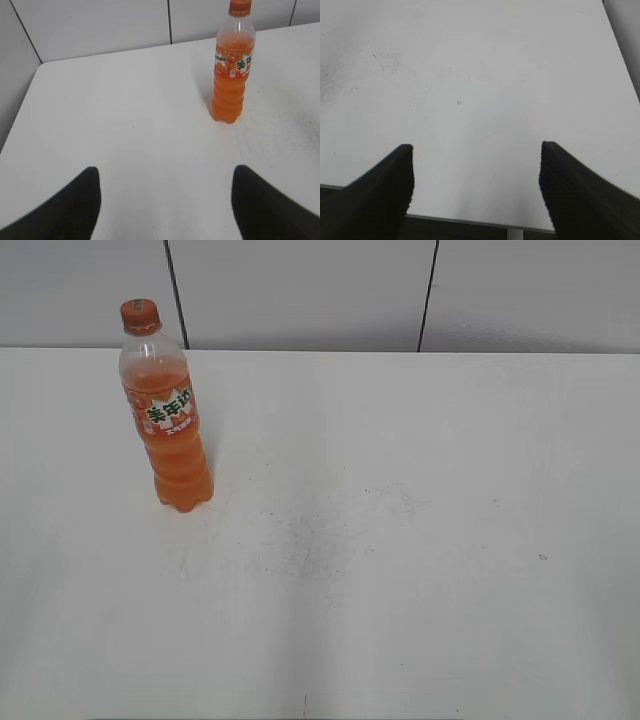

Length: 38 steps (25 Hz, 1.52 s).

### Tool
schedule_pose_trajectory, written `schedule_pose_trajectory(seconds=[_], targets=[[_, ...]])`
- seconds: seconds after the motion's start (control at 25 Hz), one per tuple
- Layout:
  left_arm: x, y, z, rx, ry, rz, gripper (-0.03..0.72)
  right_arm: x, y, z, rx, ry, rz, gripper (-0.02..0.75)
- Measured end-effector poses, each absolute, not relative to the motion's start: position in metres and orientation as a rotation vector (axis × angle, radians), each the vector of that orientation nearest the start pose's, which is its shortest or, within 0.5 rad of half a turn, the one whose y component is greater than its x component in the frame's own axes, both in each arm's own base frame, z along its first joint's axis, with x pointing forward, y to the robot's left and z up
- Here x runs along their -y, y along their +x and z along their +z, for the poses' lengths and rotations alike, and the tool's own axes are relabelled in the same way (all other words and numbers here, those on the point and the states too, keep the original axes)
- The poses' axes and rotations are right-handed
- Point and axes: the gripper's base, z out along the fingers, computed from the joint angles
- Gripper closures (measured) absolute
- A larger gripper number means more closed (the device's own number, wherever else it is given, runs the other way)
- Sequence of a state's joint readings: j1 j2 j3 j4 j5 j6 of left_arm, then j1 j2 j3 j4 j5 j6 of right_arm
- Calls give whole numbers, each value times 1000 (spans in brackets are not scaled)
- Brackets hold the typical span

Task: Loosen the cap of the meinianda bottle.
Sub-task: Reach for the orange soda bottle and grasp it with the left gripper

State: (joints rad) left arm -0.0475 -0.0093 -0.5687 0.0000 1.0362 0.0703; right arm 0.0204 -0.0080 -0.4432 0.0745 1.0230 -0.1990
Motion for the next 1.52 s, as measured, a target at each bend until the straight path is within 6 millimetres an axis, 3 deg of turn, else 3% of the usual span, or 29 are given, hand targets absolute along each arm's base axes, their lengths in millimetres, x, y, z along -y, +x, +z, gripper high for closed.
schedule_pose_trajectory(seconds=[0.32, 0.56, 0.68, 0.96, 1.16, 1.52], targets=[[-1, -15, 301, -1918, 113, 22, 189, -6, 2, 265, -2041, -224, -22, 152], [-5, -2, 329, -1587, 109, 125, 189, -6, 2, 265, -2041, -224, -22, 152], [-4, 19, 327, -1510, 129, 148, 189, -6, 2, 265, -2041, -224, -22, 152], [4, 83, 292, -1515, 190, 129, 189, -6, 1, 265, -2040, -224, -22, 152], [8, 111, 289, -1500, 226, 121, 189, -6, 1, 265, -2040, -224, -22, 152], [2, 166, 261, -1641, 53, 37, 189, -6, 1, 265, -2040, -224, -22, 152]])
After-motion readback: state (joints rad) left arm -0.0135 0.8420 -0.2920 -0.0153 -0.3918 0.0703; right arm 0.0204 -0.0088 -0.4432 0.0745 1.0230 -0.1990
